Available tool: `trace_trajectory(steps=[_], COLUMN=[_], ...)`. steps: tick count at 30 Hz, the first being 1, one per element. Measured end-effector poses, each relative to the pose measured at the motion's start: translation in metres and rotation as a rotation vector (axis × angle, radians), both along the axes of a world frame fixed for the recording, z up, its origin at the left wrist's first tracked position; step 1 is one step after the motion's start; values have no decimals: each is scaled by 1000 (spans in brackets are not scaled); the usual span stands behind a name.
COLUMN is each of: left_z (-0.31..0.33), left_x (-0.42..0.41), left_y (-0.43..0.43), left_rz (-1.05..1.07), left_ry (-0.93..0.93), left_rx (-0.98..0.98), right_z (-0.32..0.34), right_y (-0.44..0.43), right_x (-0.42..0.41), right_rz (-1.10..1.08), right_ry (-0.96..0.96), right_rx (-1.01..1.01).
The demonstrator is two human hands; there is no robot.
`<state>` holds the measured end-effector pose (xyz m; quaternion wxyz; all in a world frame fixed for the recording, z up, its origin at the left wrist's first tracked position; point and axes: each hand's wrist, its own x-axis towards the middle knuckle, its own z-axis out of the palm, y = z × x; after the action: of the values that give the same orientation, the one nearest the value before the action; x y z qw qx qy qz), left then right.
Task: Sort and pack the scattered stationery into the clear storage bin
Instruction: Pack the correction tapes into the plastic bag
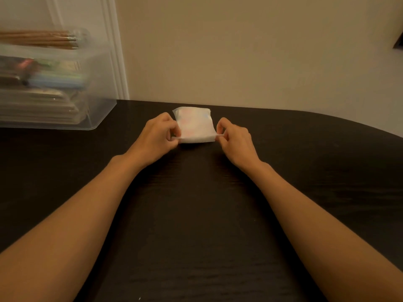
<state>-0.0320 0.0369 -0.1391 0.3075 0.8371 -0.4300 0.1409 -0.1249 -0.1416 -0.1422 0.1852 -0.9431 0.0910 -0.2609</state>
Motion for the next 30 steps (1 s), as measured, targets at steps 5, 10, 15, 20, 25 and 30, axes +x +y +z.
trace_trajectory(steps=[5,10,15,20,25,30], left_z=[-4,1,10,14,13,10], left_x=[4,0,-4,-3,2,4], left_y=[-4,-10,-13,-15,-12,-11], left_rz=[-16,-23,-61,6,34,44], left_ry=[-31,237,757,944,764,477], left_rx=[41,-92,-383,-418,-243,10], right_z=[5,10,8,9,7,4], right_y=[-6,-11,-12,-12,-12,-11], right_x=[-2,1,5,8,8,12], right_rz=[108,223,187,144,43,-48], right_ry=[38,-2,1,48,85,-5], right_rx=[574,1154,1175,998,486,245])
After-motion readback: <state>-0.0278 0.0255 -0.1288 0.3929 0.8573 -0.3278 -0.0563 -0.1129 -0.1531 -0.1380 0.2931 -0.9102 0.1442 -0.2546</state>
